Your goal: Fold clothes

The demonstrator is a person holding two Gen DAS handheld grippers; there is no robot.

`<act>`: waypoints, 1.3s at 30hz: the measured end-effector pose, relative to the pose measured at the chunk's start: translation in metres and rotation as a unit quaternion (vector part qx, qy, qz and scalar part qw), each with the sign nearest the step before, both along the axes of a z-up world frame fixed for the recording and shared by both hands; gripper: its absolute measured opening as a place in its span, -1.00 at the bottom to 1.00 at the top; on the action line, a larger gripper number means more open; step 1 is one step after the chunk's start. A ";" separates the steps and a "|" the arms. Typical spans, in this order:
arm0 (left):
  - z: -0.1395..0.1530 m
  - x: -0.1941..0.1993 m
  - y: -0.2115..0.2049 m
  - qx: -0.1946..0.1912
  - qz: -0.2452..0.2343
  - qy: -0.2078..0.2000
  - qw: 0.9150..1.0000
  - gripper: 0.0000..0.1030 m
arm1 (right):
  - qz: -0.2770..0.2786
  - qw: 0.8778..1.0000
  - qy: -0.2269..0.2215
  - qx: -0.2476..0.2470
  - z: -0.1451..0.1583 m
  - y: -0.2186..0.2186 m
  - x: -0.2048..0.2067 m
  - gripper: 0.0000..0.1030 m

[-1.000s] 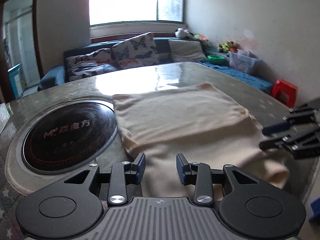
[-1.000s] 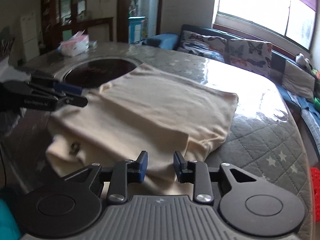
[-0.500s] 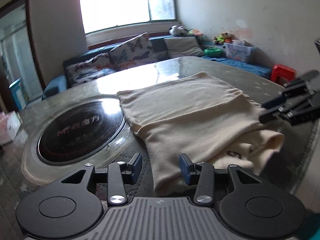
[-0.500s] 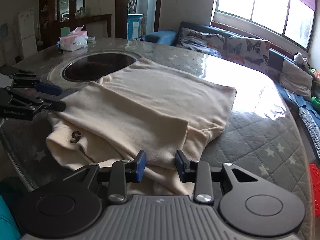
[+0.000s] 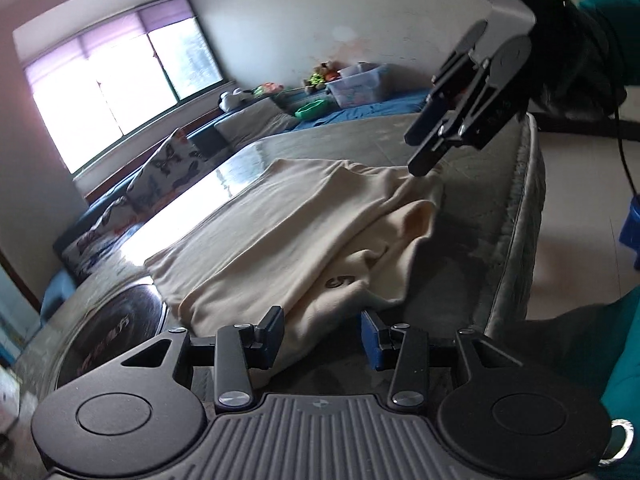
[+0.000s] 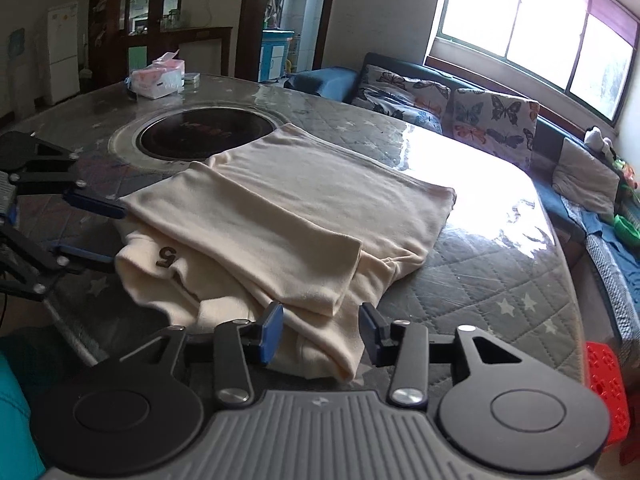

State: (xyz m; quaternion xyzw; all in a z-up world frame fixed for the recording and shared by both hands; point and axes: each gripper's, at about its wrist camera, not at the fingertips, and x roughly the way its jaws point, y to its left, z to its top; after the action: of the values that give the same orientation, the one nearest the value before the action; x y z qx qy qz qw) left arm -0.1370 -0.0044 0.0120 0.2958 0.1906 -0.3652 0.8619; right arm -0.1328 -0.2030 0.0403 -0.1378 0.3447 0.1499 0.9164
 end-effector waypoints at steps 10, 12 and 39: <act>0.015 0.030 -0.001 -0.060 0.020 0.027 0.998 -0.84 | 0.041 0.999 0.006 -0.030 -0.004 0.005 -0.016 0.13; 0.022 0.043 0.000 -0.079 0.035 0.038 0.996 -0.85 | 0.058 0.998 0.005 -0.035 -0.006 0.010 -0.017 0.13; 0.007 0.048 0.019 -0.040 0.032 0.057 0.997 -0.24 | 0.071 0.995 0.032 0.061 -0.012 0.021 0.054 -0.73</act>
State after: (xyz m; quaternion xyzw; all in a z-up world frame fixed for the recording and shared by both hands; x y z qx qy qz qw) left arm -0.0887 0.0146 0.0190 0.2334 0.2341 -0.3606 0.8722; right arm -0.0784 -0.1822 0.0282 -0.1006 0.3532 0.2396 0.8987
